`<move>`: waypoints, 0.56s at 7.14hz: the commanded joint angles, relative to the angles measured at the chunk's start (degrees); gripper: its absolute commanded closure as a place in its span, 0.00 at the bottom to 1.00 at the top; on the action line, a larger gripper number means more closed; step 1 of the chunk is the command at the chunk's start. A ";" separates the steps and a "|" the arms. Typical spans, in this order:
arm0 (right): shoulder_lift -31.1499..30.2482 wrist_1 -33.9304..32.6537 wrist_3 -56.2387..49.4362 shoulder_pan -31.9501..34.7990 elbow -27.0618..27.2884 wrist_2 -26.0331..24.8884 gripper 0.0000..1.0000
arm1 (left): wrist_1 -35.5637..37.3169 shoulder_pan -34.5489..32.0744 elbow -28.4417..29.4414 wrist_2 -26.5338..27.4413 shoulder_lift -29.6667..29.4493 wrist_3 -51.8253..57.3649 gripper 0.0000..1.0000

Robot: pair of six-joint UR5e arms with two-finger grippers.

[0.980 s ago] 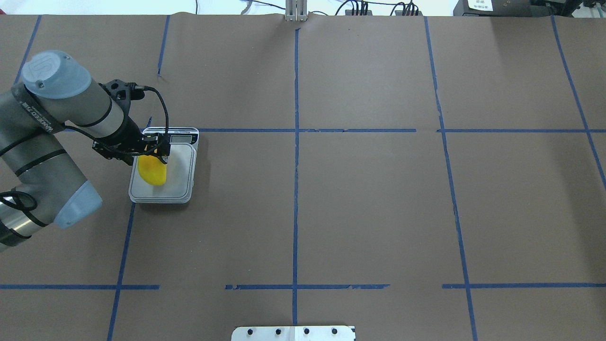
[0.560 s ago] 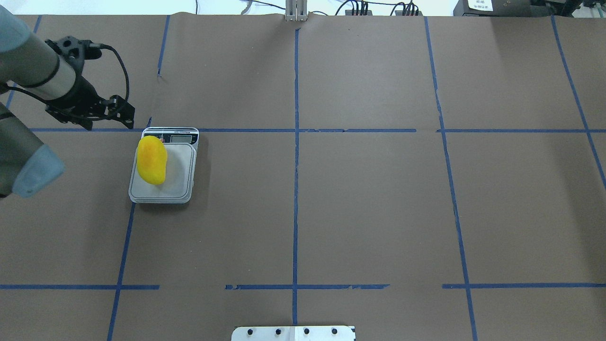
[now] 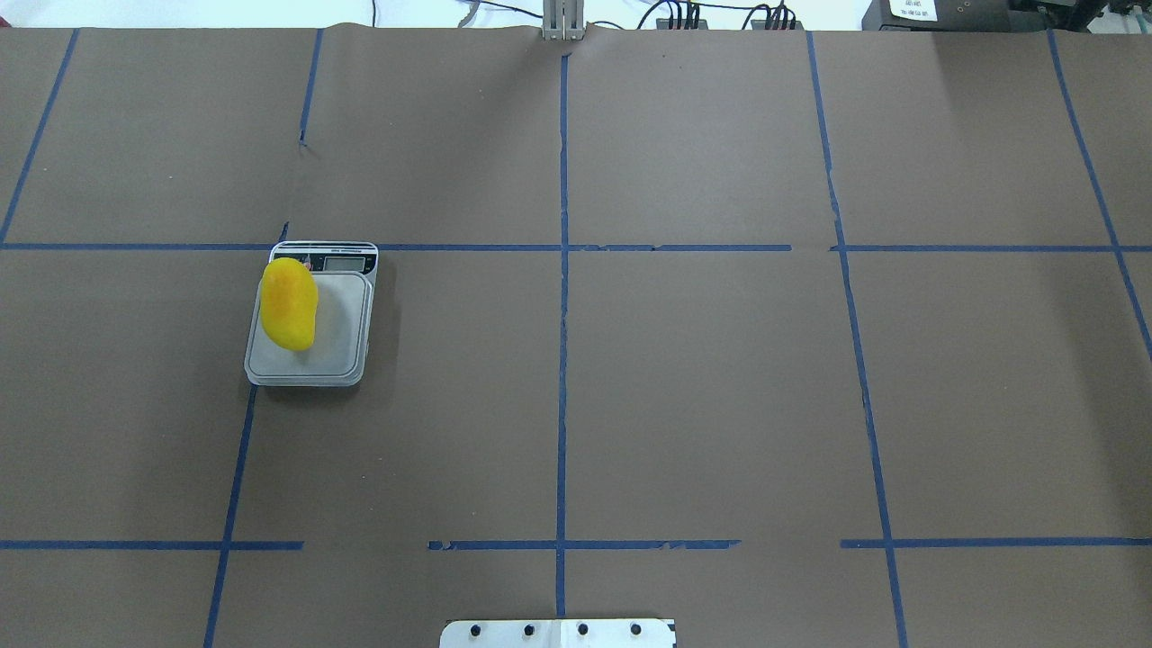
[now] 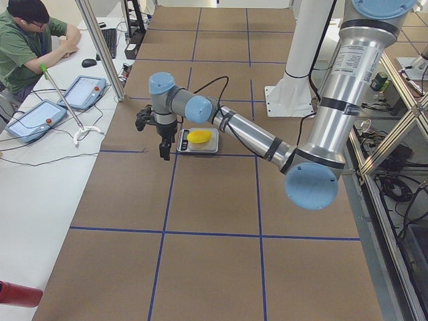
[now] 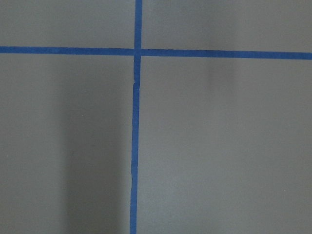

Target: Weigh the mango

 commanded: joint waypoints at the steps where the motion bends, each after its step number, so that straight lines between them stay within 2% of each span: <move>1: 0.00 -0.06 0.00 0.00 0.00 0.00 0.00 | 0.05 -7.56 9.86 -2.98 2.28 13.30 0.00; 2: 0.00 -0.06 0.00 0.00 0.00 0.00 0.00 | -0.04 -7.59 12.69 -4.13 2.37 15.78 0.00; 4: -0.09 -0.06 0.00 0.00 0.00 0.00 0.00 | -0.65 -7.59 13.16 -4.23 3.60 15.89 0.00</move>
